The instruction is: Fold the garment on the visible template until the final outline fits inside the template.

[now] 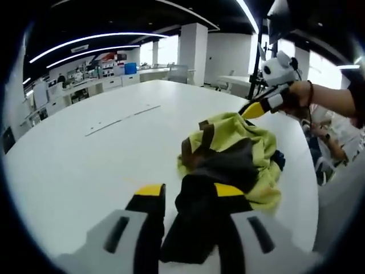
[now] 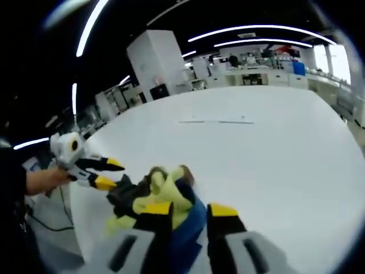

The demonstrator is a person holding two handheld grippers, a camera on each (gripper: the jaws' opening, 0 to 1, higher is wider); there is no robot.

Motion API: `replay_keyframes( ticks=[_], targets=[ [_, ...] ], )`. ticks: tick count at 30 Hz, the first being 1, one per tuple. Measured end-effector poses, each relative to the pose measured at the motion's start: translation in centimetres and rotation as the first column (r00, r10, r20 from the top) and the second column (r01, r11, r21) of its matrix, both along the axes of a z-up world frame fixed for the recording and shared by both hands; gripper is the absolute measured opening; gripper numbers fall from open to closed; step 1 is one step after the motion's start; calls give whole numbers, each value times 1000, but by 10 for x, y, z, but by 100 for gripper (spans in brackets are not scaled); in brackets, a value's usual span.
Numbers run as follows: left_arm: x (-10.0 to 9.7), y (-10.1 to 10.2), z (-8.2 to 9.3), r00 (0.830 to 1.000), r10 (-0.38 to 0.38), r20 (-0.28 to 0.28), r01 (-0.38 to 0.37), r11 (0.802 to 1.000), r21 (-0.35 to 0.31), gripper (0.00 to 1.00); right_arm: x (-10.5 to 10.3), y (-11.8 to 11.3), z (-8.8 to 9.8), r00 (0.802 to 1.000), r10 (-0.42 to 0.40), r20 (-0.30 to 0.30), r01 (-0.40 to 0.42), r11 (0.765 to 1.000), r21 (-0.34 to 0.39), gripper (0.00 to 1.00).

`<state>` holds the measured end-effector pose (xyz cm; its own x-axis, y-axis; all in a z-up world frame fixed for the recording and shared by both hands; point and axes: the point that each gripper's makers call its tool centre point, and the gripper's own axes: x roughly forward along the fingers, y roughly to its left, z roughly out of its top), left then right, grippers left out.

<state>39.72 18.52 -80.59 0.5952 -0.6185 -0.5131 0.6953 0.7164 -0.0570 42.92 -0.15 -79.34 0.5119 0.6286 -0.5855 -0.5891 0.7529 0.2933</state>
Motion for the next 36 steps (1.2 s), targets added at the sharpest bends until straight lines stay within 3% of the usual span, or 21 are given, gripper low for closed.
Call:
replay_keyframes(
  ticks=[3, 7, 13, 22, 29, 36],
  targets=[
    [-3, -7, 0, 1000, -22, -6, 22, 1000, -6, 23, -2, -4, -8, 1000, 3, -23, -4, 999, -32, 12],
    [-4, -12, -5, 999, -40, -35, 39, 999, -19, 1, -8, -4, -12, 999, 14, -42, -16, 999, -40, 2],
    [-5, -13, -7, 998, -27, -52, 26, 999, -24, 0, -8, -5, -9, 1000, 19, -21, -20, 998, -54, 0],
    [-10, -2, 17, 1000, -1, -18, 0, 998, -62, 0, -6, -8, 11, 999, -4, 45, 6, 999, -43, 0],
    [-9, 17, 48, 998, 46, 37, -42, 996, -84, 0, 7, -17, 31, 991, -55, 122, 61, 997, -45, 0],
    [1, 48, 65, 989, 139, 40, -134, 983, -123, 0, 22, -26, 50, 979, -108, 173, 114, 993, -26, 0]
  ],
)
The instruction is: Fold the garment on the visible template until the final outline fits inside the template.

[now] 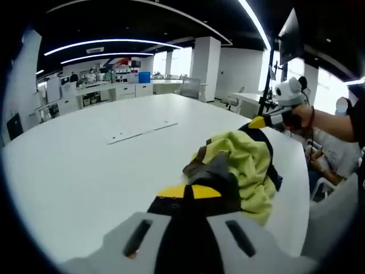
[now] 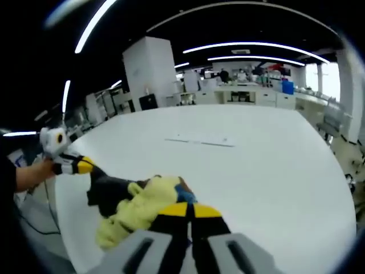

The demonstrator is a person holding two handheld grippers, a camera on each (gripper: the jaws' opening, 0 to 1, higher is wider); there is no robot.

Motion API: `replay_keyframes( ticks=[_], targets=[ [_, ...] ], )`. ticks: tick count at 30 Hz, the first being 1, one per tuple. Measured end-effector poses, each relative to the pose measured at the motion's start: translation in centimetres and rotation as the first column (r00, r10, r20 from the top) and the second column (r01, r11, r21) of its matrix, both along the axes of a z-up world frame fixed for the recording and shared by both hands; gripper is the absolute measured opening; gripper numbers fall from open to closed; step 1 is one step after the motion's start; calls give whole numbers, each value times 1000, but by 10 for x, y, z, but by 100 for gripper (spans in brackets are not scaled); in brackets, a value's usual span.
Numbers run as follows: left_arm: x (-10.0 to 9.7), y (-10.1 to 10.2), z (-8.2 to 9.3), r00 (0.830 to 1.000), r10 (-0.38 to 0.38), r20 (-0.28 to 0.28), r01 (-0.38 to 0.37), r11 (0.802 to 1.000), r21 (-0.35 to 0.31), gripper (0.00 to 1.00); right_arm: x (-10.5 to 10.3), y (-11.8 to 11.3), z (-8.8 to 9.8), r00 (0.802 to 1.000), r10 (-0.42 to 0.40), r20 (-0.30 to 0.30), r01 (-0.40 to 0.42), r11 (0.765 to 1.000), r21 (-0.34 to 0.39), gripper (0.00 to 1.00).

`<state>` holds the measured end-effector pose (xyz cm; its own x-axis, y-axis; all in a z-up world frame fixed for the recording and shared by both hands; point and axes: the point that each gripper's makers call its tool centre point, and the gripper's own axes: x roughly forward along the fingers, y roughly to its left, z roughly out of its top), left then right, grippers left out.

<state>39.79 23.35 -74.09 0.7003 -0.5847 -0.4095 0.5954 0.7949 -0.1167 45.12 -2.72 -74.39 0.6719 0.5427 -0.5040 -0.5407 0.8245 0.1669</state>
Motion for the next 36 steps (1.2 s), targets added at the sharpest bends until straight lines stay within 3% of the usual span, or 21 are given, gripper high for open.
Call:
replay_keyframes(
  ticks=[6, 12, 15, 18, 22, 25, 29, 31, 34, 36],
  targets=[
    [10, 22, 14, 998, 66, 22, -65, 997, -31, 0, 14, -6, 17, 998, -27, 50, 27, 1000, 1, 0],
    [23, 46, 16, 992, 123, 32, -123, 992, 20, 0, 33, -20, 29, 992, -107, 71, 105, 994, 41, 0],
    [30, 61, 9, 985, 170, -24, -170, 985, -25, 0, 41, -27, 30, 989, -130, 65, 128, 991, 40, 0],
    [33, 68, 5, 982, 184, -33, -185, 983, -22, 0, 46, -37, 30, 985, -160, 65, 159, 987, 19, 0],
    [42, 82, 9, 977, 213, -5, -213, 977, -9, 0, 56, -47, 42, 979, -175, 109, 175, 985, 11, 0],
    [52, 91, 14, 965, 263, 4, -262, 963, -59, 0, 65, -53, 45, 974, -189, 128, 188, 982, 23, 0],
    [65, 103, 10, 949, 315, -28, -316, 941, -124, 0, 75, -54, 36, 970, -222, 98, 217, 974, 60, 0],
    [66, 105, -1, 937, 339, -87, -348, 928, -137, 0, 75, -50, 22, 975, -220, 44, 218, 975, 47, 0],
    [72, 111, -15, 934, 338, -111, -350, 930, -111, 0, 74, -48, -1, 979, -204, -21, 204, 979, -9, 0],
    [63, 106, -22, 936, 329, -126, -339, 938, -70, 0, 78, -50, -16, 978, -203, -40, 201, 979, -44, 0]
  ],
)
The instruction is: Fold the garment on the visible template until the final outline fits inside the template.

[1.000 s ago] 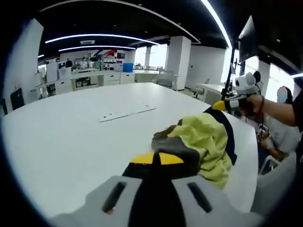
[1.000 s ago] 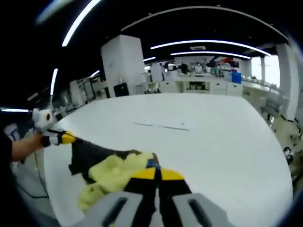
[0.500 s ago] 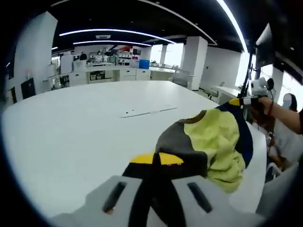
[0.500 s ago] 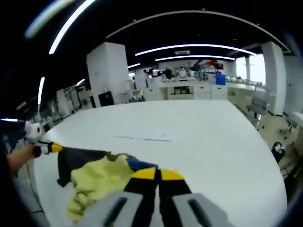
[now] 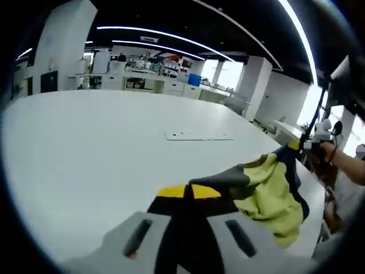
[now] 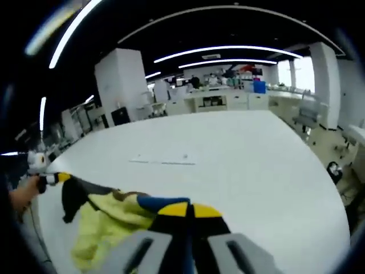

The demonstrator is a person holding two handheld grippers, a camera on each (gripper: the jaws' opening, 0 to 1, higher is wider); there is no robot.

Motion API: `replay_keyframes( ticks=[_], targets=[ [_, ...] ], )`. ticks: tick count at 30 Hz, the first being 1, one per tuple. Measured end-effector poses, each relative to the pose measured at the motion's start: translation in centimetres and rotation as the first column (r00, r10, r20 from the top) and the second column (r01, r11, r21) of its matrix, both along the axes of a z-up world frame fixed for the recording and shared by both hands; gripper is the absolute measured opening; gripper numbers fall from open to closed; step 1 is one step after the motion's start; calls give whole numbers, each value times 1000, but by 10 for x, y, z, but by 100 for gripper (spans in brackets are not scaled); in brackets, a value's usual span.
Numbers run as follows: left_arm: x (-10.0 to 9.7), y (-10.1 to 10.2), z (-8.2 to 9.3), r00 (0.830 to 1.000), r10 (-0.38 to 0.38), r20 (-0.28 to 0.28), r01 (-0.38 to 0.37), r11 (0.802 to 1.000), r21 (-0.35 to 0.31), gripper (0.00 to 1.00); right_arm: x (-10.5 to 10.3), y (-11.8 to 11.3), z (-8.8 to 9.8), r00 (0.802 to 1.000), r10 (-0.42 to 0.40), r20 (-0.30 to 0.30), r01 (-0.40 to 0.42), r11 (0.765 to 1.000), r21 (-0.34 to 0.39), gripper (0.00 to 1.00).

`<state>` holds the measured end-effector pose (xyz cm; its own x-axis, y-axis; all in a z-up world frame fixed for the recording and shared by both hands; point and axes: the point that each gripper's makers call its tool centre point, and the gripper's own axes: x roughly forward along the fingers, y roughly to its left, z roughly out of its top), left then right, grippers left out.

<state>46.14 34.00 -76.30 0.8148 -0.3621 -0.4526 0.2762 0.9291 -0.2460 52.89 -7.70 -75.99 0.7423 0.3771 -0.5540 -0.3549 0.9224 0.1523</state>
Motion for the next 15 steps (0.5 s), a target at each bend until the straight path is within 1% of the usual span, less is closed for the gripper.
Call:
replay_keyframes(
  ticks=[2, 3, 4, 5, 6, 7, 9, 11, 13, 15],
  targets=[
    [-4, -3, -5, 1000, -7, -24, 8, 1000, 26, 0, 1, -2, -13, 999, -7, -35, 6, 1000, -21, 0],
    [-6, 4, -13, 999, -13, -46, 15, 999, 52, 0, -1, -4, -19, 998, -17, -62, 15, 999, -30, 0],
    [-8, 6, -17, 998, -16, -63, 21, 997, 74, 0, -8, -6, -25, 996, -27, -89, 23, 999, -47, 0],
    [-13, 5, -22, 995, -18, -96, 27, 995, 96, 0, -11, -7, -29, 994, -35, -105, 29, 998, -54, 0],
    [-16, 5, -26, 993, -20, -118, 32, 994, 104, 0, -8, -8, -36, 991, -48, -121, 41, 997, -59, 0],
    [-20, 7, -34, 989, -28, -147, 45, 992, 114, 0, -8, -8, -39, 991, -48, -126, 40, 997, -60, 0],
    [-27, 6, -44, 981, -38, -191, 62, 991, 122, 0, -13, -7, -43, 990, -43, -137, 35, 997, -65, 0],
    [-30, 6, -52, 978, -45, -204, 74, 988, 136, 0, -16, -9, -54, 986, -46, -160, 35, 997, -71, 0],
    [-33, 6, -57, 973, -49, -227, 81, 988, 130, 0, -21, -12, -62, 980, -59, -190, 44, 996, -83, 0],
    [-33, 8, -61, 970, -37, -242, 69, 990, 124, 0, -25, -12, -69, 978, -62, -201, 46, 996, -80, 0]
  ],
)
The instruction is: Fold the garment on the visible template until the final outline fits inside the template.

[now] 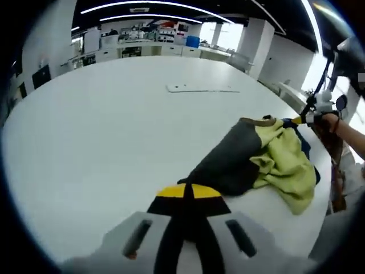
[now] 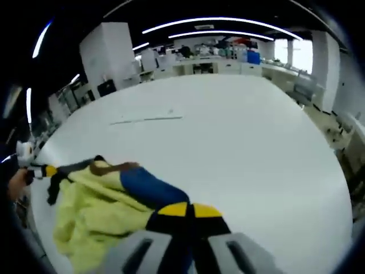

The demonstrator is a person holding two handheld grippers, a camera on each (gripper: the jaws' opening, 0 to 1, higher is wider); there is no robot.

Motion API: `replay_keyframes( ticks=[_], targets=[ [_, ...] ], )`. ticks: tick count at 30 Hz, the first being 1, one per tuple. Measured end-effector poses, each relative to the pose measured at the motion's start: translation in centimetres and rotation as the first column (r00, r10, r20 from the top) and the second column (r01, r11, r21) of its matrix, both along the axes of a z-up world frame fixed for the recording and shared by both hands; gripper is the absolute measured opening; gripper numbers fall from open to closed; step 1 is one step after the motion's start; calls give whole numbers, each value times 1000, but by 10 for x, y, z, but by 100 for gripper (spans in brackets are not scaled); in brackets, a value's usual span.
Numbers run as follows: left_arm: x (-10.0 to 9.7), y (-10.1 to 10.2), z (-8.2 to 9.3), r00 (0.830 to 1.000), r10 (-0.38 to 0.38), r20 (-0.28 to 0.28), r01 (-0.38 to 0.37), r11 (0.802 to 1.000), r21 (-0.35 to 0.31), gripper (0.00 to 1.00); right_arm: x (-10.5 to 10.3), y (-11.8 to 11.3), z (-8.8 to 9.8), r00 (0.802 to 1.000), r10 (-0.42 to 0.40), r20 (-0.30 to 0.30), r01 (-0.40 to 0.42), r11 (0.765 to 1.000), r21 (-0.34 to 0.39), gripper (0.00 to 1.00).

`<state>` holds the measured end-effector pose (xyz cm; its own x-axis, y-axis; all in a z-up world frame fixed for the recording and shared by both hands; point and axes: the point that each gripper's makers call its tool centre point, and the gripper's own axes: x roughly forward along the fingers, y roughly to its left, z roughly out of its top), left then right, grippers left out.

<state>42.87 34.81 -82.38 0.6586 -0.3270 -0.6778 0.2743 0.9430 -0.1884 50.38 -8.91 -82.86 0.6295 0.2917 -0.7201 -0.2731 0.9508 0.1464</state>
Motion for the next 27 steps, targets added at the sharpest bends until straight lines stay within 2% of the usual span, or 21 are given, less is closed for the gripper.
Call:
replay_keyframes(
  ticks=[4, 11, 12, 14, 22, 23, 24, 26, 27],
  targets=[
    [-2, -3, -4, 1000, 11, -25, -11, 1000, -5, 0, -7, -1, -12, 999, -19, -28, 20, 1000, 18, 0],
    [6, -3, -8, 999, 18, -30, -18, 1000, 21, 0, 4, 3, -7, 999, -34, 19, 33, 998, 62, 0],
    [9, -1, -8, 999, 23, -28, -23, 1000, 21, 0, 7, 2, -4, 999, -42, 35, 39, 997, 67, 0],
    [13, -1, -8, 999, 34, -19, -34, 999, 21, 0, 17, 2, 6, 992, -68, 103, 60, 995, 76, 0],
    [28, 2, -7, 997, 78, 8, -79, 996, 31, 0, 31, 12, 3, 991, -74, 109, 62, 992, 113, 0],
    [30, 3, -7, 996, 83, 11, -84, 996, 29, 0, 30, 10, 4, 990, -85, 111, 72, 991, 112, 0],
    [32, 4, -6, 995, 103, 13, -104, 994, 18, 0, 34, 3, 10, 983, -125, 137, 110, 987, 114, 0],
    [35, 5, -5, 993, 116, 19, -117, 993, 9, 0, 38, 0, 13, 976, -168, 141, 146, 977, 155, 0],
    [36, 6, -5, 992, 127, 19, -127, 992, 6, 0, 41, -1, 11, 978, -158, 134, 136, 978, 159, 0]
  ],
)
